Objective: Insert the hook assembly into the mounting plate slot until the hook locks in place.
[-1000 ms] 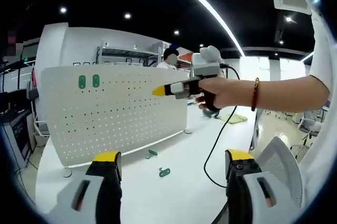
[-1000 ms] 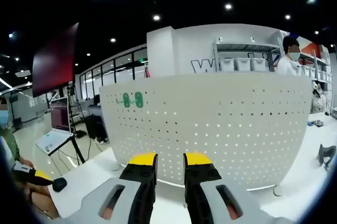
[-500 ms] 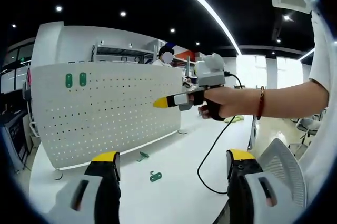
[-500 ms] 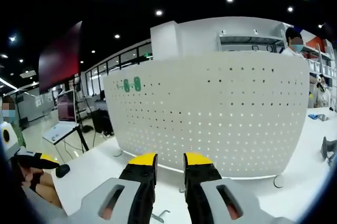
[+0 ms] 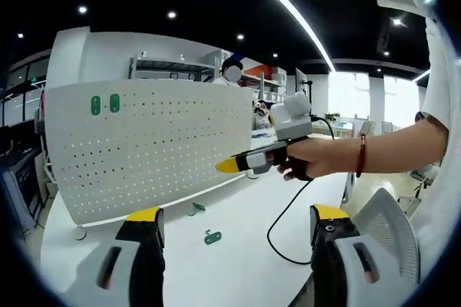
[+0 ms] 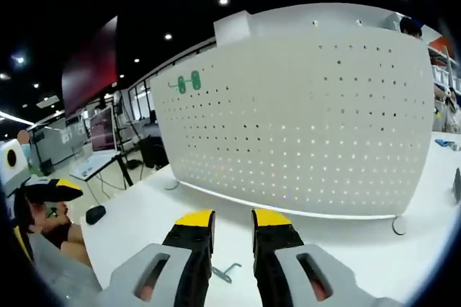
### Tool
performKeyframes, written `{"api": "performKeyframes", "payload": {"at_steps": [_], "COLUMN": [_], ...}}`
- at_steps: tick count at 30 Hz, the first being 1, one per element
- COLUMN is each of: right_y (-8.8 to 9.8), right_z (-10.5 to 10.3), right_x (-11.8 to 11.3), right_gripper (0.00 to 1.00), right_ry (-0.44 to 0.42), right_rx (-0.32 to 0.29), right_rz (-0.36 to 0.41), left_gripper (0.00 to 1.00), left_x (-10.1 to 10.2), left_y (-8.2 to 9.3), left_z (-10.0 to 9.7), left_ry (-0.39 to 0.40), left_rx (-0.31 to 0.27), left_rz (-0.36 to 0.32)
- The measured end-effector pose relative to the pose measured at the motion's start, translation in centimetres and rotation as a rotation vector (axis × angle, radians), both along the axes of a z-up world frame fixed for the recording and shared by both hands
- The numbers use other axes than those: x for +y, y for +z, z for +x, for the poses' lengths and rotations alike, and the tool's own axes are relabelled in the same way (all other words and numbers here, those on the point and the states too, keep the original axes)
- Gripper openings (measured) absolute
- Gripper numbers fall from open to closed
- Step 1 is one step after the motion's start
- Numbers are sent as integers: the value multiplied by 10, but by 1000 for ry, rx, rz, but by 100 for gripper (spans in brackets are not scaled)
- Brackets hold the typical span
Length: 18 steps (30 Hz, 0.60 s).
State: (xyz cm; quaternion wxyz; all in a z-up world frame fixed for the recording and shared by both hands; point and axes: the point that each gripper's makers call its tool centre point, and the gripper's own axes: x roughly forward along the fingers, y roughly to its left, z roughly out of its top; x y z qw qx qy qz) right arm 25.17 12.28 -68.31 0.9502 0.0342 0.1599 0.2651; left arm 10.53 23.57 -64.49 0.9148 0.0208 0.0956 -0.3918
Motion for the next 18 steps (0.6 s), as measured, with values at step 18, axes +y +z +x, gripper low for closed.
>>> {"api": "performKeyframes", "payload": {"at_steps": [18], "right_y": [-69], "right_z": [-8], "right_x": [18], "right_gripper": [20], "right_ry": [125], "right_rx": [144], "right_rz": [-11], "left_gripper": [85], "left_x": [0], "left_y": [-5], "left_z": [-3], "left_ry": [70], "left_rx": [16], "left_rz": [38]}}
